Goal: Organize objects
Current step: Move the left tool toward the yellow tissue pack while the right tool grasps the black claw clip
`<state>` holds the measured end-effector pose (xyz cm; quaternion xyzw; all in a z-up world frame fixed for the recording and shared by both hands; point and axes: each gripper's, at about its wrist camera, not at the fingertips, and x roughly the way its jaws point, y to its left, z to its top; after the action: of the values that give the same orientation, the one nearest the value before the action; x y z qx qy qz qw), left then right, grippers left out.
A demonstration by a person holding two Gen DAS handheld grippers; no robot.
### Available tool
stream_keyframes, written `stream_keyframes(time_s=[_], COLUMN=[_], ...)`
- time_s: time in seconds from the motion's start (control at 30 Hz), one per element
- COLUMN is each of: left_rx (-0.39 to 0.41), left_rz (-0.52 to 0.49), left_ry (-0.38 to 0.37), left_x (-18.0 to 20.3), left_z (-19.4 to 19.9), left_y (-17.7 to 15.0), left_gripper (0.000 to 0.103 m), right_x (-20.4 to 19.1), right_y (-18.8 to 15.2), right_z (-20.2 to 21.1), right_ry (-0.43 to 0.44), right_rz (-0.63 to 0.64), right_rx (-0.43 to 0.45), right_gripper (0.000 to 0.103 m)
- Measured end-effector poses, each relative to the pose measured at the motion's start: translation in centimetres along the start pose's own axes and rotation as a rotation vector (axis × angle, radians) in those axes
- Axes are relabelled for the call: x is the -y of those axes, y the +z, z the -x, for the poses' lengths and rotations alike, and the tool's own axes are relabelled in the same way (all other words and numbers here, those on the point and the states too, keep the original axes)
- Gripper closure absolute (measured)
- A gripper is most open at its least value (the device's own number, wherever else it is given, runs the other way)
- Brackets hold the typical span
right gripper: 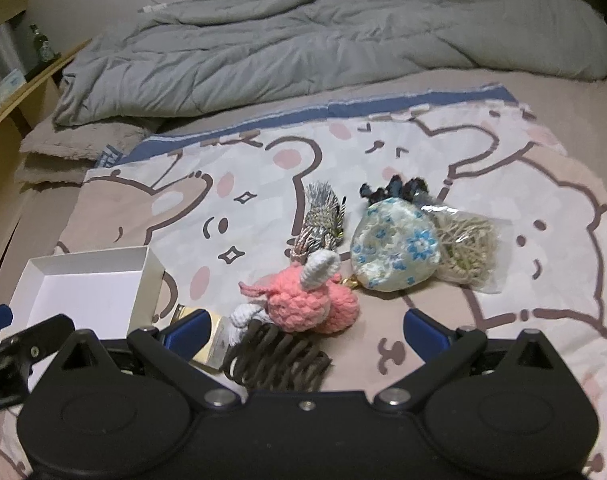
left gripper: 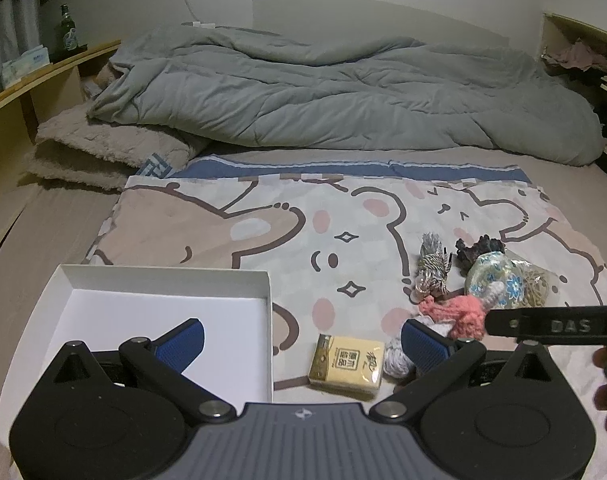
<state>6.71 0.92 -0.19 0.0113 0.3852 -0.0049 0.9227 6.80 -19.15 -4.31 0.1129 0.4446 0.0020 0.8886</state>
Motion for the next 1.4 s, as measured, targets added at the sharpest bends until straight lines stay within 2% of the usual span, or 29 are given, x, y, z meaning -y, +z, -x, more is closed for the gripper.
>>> stream_keyframes(time_s=[0.23,0.37,0.57,0.83,0.9,1.17,1.3,1.4], left_rx=[-0.003,-0.034,-0.084,-0.148,-0.158,-0.228,-0.275,-0.303], left_rz=[-0.057,-0.086,-0.117,-0.158,-0.198,-0.258,-0.284,-0.295], left_ry=[-0.022,-0.003,-0.046,-0.109,-0.130,-0.181,-0.188,-0.194], left_x=[-0.4,-0.4,0.1,1.5,2.1,3.4,3.5,3.2], left_z=[-2.3,-3.7,-5.7,-8.6,-9.3,-11.6,-12.9,-13.7], left_y=[-0.2,-0.1,0.1,-0.2,-0.2,-0.8,-1.2,-1.4], left_gripper=[0.000,0.000,0.000,0.000,0.000,0.000,0.000,0.000], right_x=[-1.2,-1.6,-1.0,2.2,3.1,5.5,5.7,5.7], right_y=[0.6,0.5,-0.2,-0.9,-1.2,-2.6,-3.2,-3.3], right_z=[-4.3,-6.3,-8.1,-6.4,-6.0,-4.4,-2.7,-1.6], right_ry=[-0.019,-0.045,-0.093,-0.088,-0.095,-0.103,-0.063,-0.001], right_rz=[-0.039,-0.015,0.053,0.061,0.069,0.158,0.233,0.276], right_rx=[-0.086,-0.127,-0.190,-0.203,-0.211,-0.220,-0.175,-0.157], right_gripper=[0.000,0.000,0.000,0.000,0.000,0.000,0.002,0.009])
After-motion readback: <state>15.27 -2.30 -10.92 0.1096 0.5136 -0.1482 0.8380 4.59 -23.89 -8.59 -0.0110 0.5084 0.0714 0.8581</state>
